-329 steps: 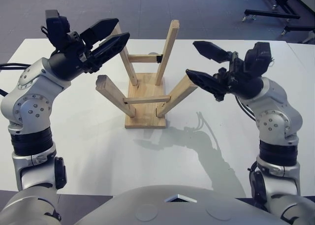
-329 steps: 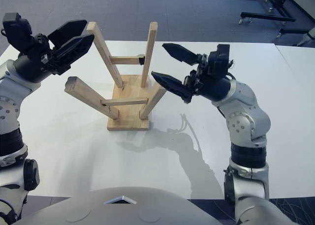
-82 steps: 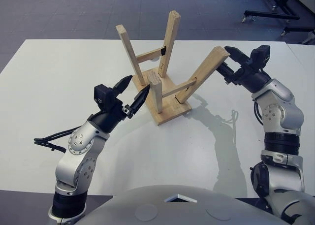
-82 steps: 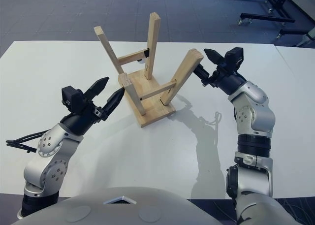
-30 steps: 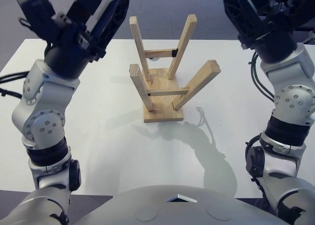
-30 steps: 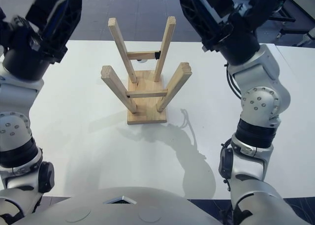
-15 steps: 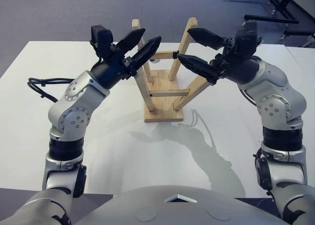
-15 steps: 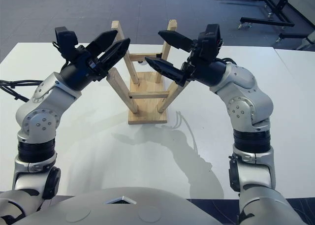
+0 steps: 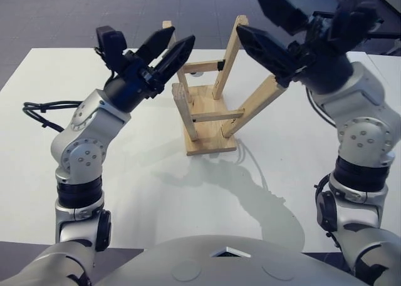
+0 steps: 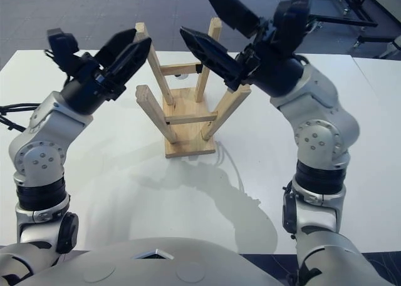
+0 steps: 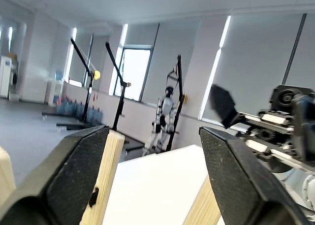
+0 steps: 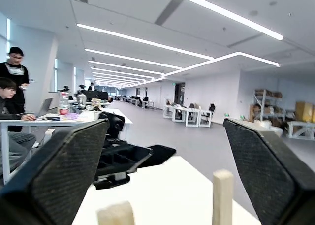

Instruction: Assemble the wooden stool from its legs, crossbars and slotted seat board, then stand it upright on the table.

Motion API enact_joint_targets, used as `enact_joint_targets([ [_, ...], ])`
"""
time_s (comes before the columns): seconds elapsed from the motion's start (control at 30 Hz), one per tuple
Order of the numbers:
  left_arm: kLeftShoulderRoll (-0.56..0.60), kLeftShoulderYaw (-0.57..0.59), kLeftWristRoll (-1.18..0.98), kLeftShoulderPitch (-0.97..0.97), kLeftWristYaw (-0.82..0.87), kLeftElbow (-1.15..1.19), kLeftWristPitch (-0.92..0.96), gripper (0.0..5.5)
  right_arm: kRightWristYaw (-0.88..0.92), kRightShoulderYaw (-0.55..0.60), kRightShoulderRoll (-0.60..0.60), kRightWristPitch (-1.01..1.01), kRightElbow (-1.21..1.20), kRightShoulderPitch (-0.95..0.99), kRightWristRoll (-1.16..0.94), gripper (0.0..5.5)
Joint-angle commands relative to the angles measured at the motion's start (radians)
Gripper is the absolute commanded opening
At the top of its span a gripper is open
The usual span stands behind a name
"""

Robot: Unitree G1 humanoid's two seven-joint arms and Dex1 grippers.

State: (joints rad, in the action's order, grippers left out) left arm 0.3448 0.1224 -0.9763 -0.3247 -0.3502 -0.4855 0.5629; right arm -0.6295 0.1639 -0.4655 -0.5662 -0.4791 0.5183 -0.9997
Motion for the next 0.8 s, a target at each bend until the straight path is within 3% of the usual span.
enact_joint_targets([
  [0.03,0.012,0.047,-0.008,0.036,0.021,-0.022,0.003,3.37,0.045,0.014,-0.012,-0.044,-0.066,0.019,-0.088,4.3],
  [0.13,0.041,0.107,0.012,0.078,-0.002,0.038,-0.004,3.37,0.064,0.025,-0.02,-0.069,-0.076,-0.051,-0.137,4.3],
  [0.27,0.078,0.093,0.149,0.172,-0.091,0.201,-0.055,3.37,0.109,-0.041,0.001,-0.121,-0.155,-0.196,-0.206,4.3],
  [0.5,0.038,0.05,0.213,0.175,-0.131,0.21,-0.082,3.37,0.29,-0.117,0.105,-0.1,-0.114,-0.301,-0.145,4.3],
  [0.8,-0.05,-0.184,0.354,0.098,-0.214,0.302,-0.095,3.37,0.356,-0.116,0.169,-0.078,-0.009,-0.387,-0.062,4.3],
])
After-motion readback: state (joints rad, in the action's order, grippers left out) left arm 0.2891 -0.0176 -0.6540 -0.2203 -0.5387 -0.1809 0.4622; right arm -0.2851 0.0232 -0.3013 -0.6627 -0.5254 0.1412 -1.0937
